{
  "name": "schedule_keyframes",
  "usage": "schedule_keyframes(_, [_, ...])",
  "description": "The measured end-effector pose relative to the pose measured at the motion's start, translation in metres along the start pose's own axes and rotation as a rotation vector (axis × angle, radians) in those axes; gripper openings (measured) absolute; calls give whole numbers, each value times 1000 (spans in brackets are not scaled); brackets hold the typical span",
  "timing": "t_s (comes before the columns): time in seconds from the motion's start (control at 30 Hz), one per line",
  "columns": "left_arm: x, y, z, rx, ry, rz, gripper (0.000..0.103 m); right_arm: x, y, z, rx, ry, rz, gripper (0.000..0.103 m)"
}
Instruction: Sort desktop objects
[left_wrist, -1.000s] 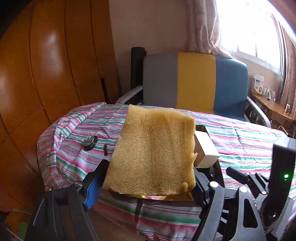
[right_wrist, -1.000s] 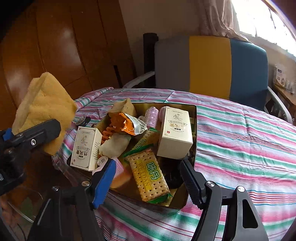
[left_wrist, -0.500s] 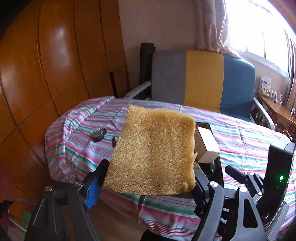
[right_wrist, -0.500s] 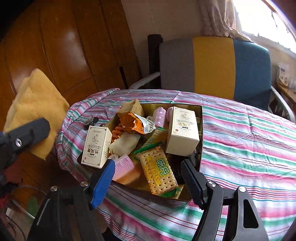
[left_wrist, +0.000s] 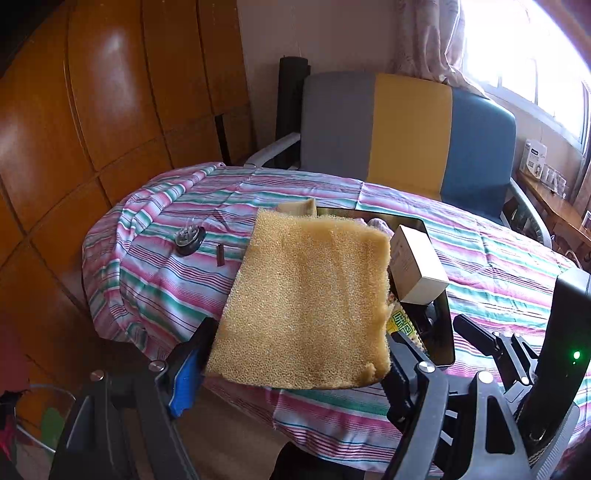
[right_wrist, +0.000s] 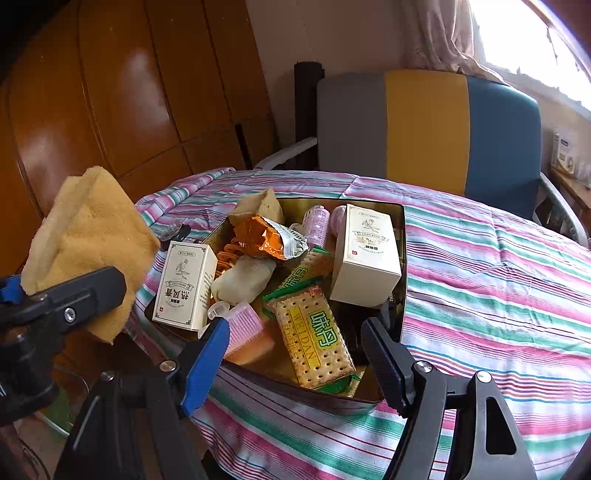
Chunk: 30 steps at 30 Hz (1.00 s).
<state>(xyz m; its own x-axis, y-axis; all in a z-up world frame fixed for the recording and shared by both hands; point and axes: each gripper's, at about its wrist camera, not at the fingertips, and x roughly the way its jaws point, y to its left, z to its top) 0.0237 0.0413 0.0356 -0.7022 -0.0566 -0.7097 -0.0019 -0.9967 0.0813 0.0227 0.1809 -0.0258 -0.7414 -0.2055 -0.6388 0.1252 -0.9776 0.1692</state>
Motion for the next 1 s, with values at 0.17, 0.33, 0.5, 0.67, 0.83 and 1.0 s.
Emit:
schedule_keyframes(0.17, [7,-1,-1,10,15,3,81,3,1,0,-3,8,-3,75])
schedule_keyframes(0.33, [11,-2,-2,22,30,8,81,6,2,-1,-8,18,-5,75])
schedule_keyframes(0.5, [12,-2,-3,26,32,11,81,6,3,-1,-8,17,-10,75])
schedule_keyframes(0.67, [14,-4,-5,40,40,8,81,5,4,0,-13,13,-15,75])
schedule_keyframes(0.83, [13,-4,-6,41,38,2,81,4,5,-1,-17,15,-16,75])
schedule_keyframes(1.0, [14,-3,-8,38,41,-6,81,2,7,-2,-23,13,-25,75])
